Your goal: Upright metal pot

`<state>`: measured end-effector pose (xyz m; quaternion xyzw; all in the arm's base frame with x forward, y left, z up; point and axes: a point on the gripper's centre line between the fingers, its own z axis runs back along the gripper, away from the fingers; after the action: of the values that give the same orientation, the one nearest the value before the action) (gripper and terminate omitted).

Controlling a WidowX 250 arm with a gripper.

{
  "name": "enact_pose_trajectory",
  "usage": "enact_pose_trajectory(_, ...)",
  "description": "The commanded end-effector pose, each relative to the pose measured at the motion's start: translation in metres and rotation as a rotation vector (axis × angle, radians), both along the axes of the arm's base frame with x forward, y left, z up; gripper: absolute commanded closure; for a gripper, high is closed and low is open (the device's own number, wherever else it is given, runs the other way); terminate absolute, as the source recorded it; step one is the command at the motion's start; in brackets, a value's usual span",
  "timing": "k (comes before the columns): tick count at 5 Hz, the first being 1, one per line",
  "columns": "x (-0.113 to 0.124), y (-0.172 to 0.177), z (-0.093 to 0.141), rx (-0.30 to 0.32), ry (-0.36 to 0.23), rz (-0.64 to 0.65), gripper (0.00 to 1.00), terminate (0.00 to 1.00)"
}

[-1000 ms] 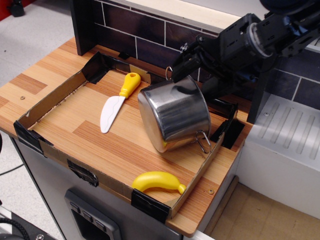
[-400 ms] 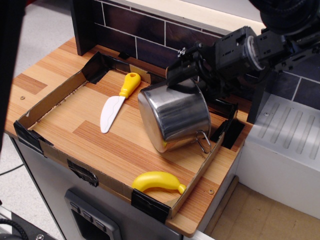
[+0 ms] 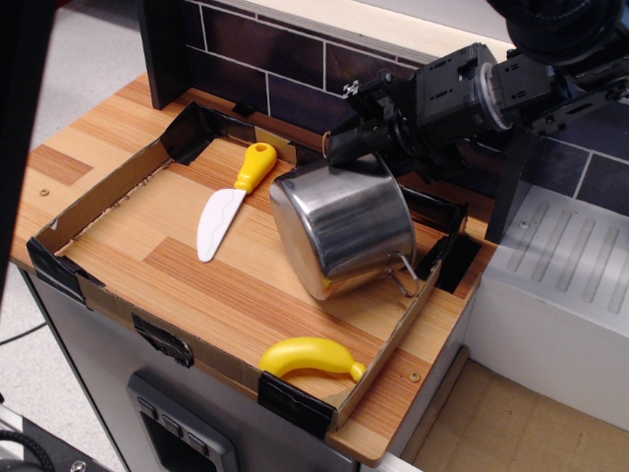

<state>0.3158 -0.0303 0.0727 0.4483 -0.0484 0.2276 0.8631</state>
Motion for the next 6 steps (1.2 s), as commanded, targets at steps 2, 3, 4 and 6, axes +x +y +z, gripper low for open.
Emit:
enact_pose_trajectory(2, 0.001, 0.022, 0.020, -0.191, -0.190, -0.040, 1.00, 0.00)
enact_pose_trajectory(3, -0.004, 0.034, 0.026, -0.278, -0.276, -0.122, 1.00, 0.00)
enact_pose_trajectory(4, -0.006, 0.042, 0.022, -0.326, -0.332, -0.178, 1.00, 0.00)
enact_pose_trajectory(6, 0.004, 0.060, 0.001, -0.368, -0.458, -0.246, 1.00, 0.00)
